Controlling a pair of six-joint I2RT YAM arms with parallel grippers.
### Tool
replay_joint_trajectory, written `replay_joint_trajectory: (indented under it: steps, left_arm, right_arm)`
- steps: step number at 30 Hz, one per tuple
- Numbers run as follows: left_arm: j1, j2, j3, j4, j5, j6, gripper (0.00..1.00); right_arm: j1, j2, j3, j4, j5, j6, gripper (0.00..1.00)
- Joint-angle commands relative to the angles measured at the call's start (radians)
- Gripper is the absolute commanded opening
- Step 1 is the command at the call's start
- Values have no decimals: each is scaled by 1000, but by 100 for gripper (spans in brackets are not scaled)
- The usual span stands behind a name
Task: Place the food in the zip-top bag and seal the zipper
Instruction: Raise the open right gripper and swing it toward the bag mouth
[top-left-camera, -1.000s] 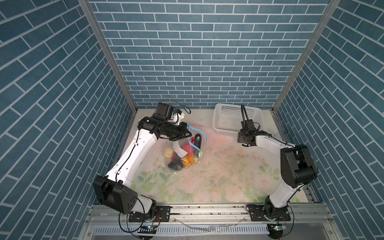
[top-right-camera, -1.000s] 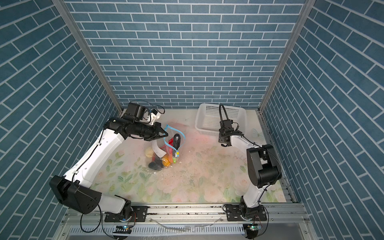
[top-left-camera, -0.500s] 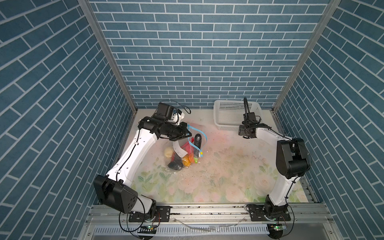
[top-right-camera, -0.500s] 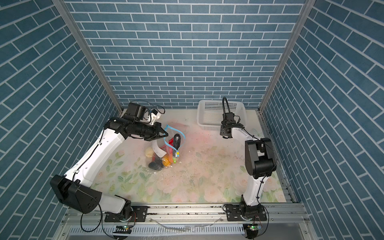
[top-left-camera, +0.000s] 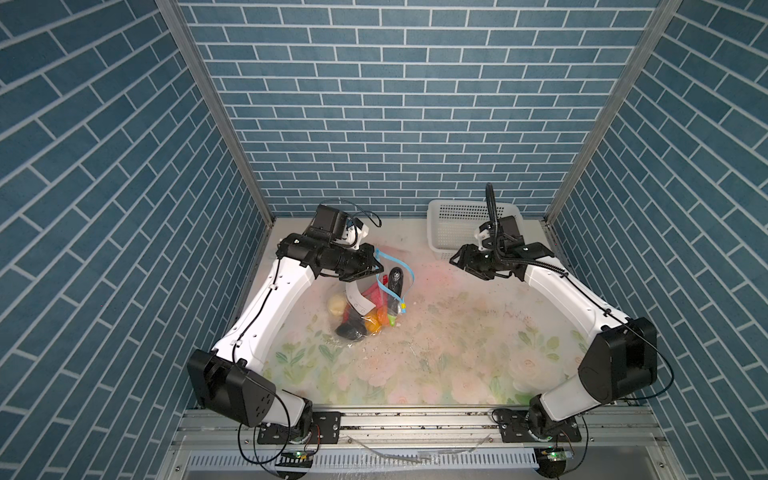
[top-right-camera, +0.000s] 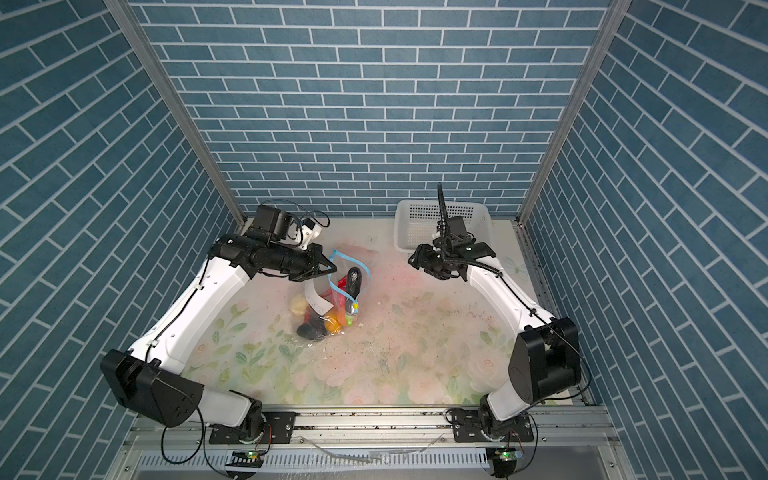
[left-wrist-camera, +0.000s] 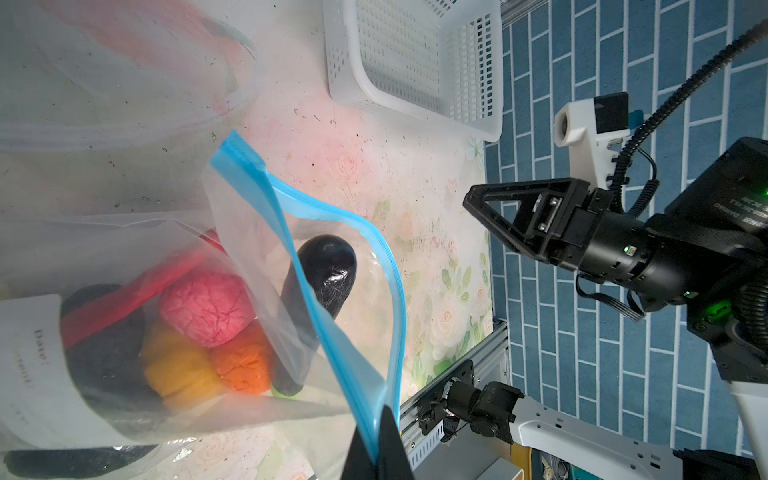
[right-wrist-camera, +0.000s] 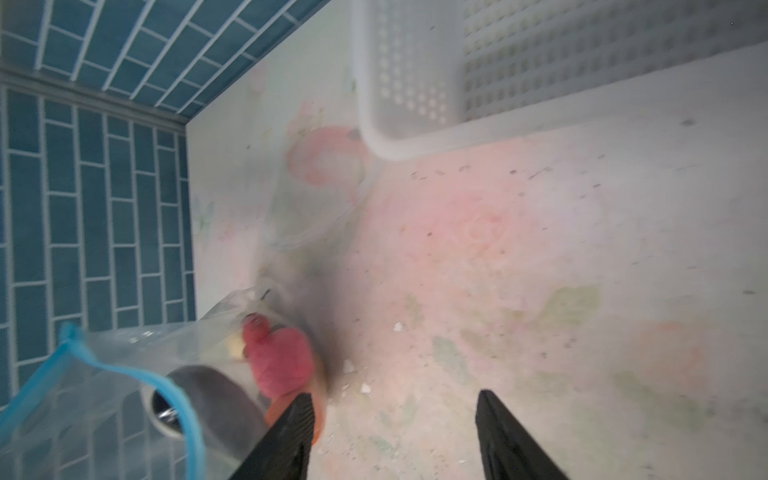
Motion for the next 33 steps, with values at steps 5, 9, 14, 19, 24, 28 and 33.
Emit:
replay_joint_trajectory:
  steps: [5,9,14,19,24,28,33]
  left_arm:
    - [-7,15,-21,24,14,-1,0]
    - [-7,15,-20,18,20,2,0]
    - [-7,18,-16,14,26,14,0]
    - [-7,17,-19,18,28,17,0]
    - [-6,10,-24,21,25,16,0]
    - [-7,10,-13,7,24,18,0]
    - [-6,-11,17,-25,7,28,0]
  right_arm:
    - [111,102,234,-101,-180,15,67]
    - [149,186,326,-192,-185,-31,62]
    - [197,262,398,-288,-175,-75,61]
    - [223,288,400,-330,-181,-96,48]
    - [234,272,390,-298,-199,-107,15]
    - [239,267,433,-307,-189,-122,1]
    - [247,258,534,-328,-146,-149,0]
